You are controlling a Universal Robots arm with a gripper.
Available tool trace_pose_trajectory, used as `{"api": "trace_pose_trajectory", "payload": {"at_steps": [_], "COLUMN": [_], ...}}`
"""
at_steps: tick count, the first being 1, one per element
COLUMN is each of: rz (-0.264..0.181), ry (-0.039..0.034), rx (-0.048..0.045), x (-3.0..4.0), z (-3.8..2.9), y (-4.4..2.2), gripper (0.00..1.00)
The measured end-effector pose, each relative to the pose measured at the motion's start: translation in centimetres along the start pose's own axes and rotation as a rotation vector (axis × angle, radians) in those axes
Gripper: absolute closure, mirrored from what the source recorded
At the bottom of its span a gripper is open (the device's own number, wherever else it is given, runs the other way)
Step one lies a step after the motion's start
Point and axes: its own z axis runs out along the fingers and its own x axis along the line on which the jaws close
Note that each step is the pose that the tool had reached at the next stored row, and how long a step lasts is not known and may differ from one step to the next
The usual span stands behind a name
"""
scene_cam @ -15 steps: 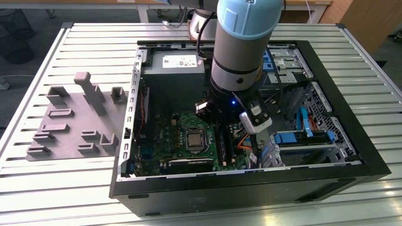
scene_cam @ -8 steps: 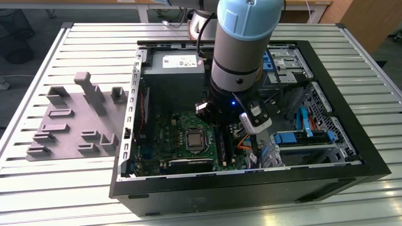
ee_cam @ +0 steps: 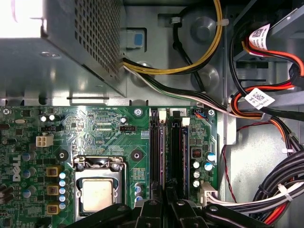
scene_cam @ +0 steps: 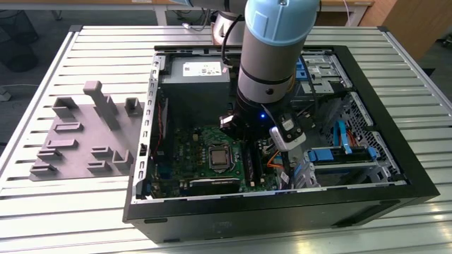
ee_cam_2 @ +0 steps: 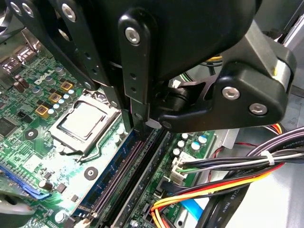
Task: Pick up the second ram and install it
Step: 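Insert the second ram into the second slot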
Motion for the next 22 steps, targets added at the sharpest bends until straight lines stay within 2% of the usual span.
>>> {"api": "trace_pose_trajectory", "payload": {"at_steps": [8,15,22], "rz": [0.000,-0.004,-0.005], "ry": [0.0020,0.0073,0.0077], "rx": [0.0002,0.0002,0.0000], "x": [0.00,-0.07,-0.09], "z": [0.18,0.15,0.09], "y": [-0.01,0.01,0.08], "gripper": [0.86,0.86,0.86]}}
